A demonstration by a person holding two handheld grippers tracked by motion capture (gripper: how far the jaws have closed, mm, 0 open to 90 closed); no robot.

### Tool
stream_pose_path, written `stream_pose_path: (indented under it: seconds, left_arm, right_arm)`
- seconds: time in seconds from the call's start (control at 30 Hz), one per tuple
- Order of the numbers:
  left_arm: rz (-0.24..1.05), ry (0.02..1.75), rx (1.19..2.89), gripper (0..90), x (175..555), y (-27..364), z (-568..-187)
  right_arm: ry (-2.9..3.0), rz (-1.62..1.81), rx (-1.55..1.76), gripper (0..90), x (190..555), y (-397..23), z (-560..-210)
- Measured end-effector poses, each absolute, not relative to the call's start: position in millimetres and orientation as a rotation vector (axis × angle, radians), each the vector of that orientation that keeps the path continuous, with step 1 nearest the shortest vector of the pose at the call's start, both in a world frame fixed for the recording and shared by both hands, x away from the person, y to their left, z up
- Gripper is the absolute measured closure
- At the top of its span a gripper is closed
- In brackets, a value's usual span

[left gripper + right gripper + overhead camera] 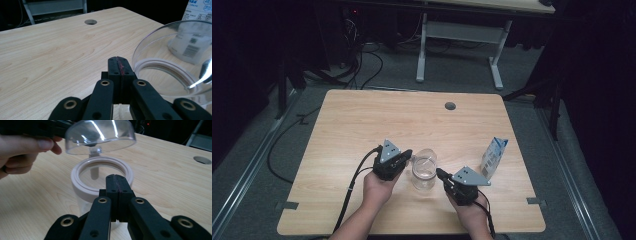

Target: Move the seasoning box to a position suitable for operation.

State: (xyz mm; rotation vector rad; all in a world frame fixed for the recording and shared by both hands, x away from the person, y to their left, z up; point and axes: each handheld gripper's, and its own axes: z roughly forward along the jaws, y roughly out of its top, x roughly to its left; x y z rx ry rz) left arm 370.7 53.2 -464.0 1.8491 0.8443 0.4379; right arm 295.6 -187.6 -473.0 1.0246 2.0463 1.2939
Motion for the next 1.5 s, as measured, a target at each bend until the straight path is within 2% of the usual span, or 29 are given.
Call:
stream_pose_path:
  seconds: [0.6,0.93,1.5]
  left_arm:
    - [0.447,0.832,1.820,90.0,360,61,-460]
    - [0.392,0.845,1.820,90.0,334,78,-480]
    - [0.312,0.785,1.800,90.0,310,66,-486]
  right_arm:
    - [2.052,1.325,1.000,90.0,295,-179,-467]
    - [2.050,1.327,0.992,90.0,294,-178,-466]
    - [2.040,1.329,0.990,90.0,293,-179,-463]
